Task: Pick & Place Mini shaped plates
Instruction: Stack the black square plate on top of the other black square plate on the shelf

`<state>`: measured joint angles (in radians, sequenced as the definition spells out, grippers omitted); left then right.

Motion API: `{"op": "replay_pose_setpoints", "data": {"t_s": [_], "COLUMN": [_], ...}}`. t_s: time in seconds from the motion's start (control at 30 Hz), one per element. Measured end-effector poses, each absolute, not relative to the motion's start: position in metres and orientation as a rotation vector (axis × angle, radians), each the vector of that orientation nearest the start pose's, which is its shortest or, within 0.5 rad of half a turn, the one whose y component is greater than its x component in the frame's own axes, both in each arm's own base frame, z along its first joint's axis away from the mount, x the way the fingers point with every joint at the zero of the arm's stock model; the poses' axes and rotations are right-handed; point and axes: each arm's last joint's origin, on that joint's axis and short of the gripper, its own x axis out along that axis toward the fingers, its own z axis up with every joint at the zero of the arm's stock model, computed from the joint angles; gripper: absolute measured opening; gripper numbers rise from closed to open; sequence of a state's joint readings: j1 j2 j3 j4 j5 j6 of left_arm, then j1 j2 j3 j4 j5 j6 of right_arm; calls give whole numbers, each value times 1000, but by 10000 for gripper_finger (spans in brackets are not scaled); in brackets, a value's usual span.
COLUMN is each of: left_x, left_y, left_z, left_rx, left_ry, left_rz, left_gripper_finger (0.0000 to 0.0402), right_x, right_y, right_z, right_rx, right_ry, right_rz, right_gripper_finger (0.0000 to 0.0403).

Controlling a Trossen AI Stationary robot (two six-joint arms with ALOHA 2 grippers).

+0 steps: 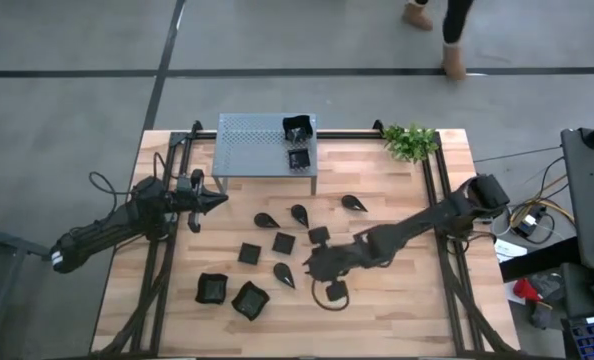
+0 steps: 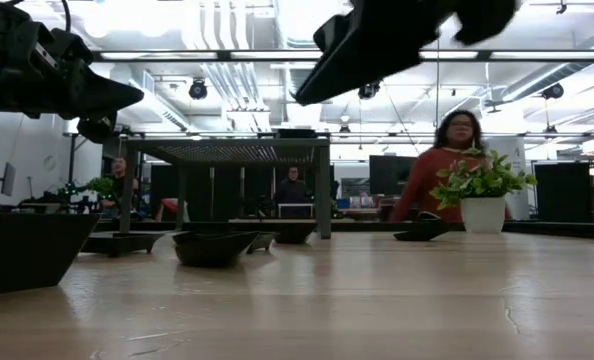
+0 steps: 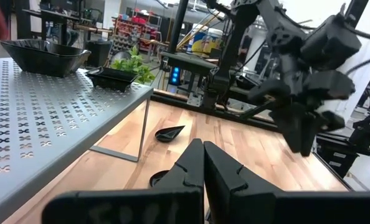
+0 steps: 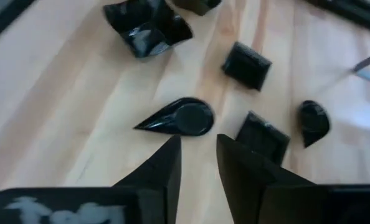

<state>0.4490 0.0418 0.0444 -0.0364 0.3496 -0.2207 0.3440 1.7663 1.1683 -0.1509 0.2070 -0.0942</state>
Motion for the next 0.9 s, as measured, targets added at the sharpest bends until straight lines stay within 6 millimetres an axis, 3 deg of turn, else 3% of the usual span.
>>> {"op": "replay_pose_setpoints", "data": {"t_s": [0.23, 0.43, 0.77, 0.9], "left_x": [91, 91, 91, 91], "left_y": [33, 33, 33, 33], "left_z": [172, 172, 172, 172], "left_rx": [-234, -234, -234, -234], "left_ry": [21, 21, 21, 21], "left_rz": [102, 103, 102, 103], "left_gripper_finger": [3, 3, 3, 3], "right_x": [376, 388, 395, 403], "right_y": [124, 125, 126, 123], "right_z": [173, 173, 201, 188], "right_rx": [-609, -637, -606, -643], "right_ry": [765, 770, 805, 842], "right_rz": [228, 192, 147, 137], "right_gripper_finger": [156, 164, 144, 137]}}
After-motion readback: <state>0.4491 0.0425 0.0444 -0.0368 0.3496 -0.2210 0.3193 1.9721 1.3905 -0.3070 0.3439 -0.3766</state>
